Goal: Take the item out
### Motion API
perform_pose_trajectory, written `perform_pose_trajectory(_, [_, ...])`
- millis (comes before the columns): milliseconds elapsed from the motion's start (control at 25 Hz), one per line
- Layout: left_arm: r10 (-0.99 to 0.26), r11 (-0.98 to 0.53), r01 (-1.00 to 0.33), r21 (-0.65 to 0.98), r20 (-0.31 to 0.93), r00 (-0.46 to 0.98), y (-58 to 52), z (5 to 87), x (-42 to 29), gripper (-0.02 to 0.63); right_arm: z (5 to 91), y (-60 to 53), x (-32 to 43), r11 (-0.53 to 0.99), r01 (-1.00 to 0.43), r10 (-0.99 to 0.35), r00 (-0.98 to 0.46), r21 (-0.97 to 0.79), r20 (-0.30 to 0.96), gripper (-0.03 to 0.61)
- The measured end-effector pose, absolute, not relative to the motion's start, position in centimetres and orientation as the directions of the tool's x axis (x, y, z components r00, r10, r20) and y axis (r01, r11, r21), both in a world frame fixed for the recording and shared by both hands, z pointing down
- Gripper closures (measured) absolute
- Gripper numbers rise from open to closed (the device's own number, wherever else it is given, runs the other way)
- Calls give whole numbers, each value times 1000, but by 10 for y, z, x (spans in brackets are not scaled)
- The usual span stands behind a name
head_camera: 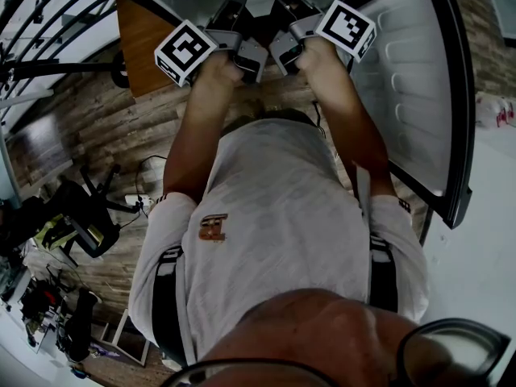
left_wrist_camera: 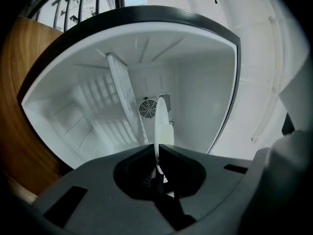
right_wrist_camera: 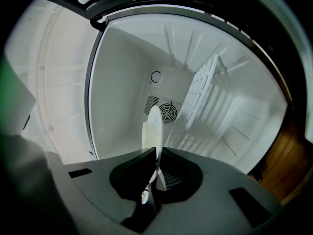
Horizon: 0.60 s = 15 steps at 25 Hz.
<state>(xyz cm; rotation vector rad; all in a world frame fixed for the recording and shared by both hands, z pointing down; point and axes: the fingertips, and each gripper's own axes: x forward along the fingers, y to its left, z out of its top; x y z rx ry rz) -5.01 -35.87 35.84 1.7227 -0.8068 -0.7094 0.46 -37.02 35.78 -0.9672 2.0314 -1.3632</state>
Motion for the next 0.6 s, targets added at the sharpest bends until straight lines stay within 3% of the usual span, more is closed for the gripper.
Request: perform_pose_trajectory(600, [-801,-213,-179,961,-67,595,-358,357,-42,581,356,-369,13,241,-270,-788,-615,-932,-26,532])
